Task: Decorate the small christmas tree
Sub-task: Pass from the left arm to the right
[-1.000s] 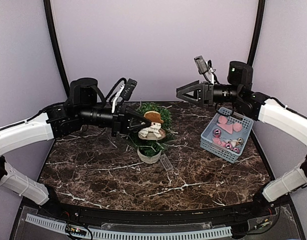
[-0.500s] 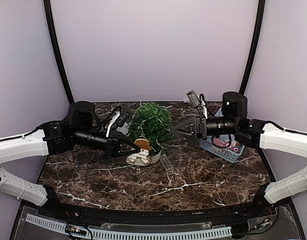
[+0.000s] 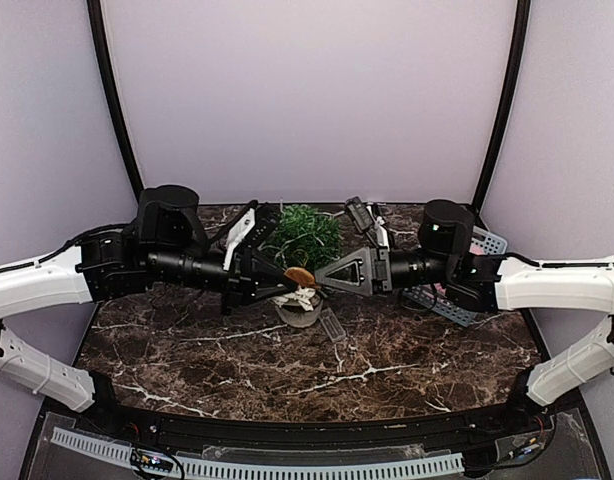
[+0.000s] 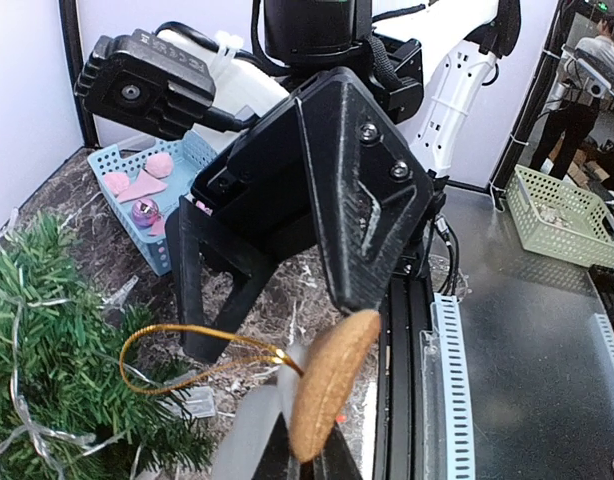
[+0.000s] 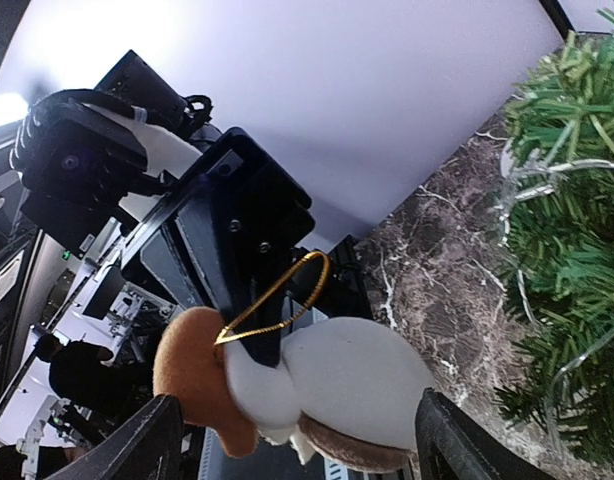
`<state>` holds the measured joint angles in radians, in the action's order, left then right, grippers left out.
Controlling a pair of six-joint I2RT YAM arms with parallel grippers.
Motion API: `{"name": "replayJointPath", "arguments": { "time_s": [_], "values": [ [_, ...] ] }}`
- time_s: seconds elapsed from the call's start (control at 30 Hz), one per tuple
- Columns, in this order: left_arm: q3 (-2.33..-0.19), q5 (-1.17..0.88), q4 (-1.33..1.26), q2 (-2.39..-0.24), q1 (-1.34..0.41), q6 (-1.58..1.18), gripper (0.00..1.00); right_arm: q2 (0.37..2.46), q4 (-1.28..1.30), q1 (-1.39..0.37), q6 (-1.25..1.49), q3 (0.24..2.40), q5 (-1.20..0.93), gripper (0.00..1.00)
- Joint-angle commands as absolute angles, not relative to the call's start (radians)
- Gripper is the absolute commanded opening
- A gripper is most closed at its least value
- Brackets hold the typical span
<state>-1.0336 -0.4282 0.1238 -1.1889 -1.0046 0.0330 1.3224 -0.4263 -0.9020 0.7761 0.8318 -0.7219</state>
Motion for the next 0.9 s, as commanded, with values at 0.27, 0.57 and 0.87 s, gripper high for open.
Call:
{"name": "replayJointPath", "arguments": {
  "time_s": [0.27,0.57,0.87],
  "values": [
    [-1.156,-0.424,0.174,-1.271,-1.014,0.199,0.05,1.346,-0.722,-0.931,0.926,0.867,-0.853,0.76],
    [-1.163,-0.426,0.179,-1.273,-1.014,0.210,0.05,1.293,-0.634,-0.931,0.856,0.875,-0.779,0.64],
    [-1.153,-0.429,0.176,-1.266,-1.014,0.199,0.05,1.256,-0.585,-0.928,0.814,0.866,-0.682,0.46]
  ]
}}
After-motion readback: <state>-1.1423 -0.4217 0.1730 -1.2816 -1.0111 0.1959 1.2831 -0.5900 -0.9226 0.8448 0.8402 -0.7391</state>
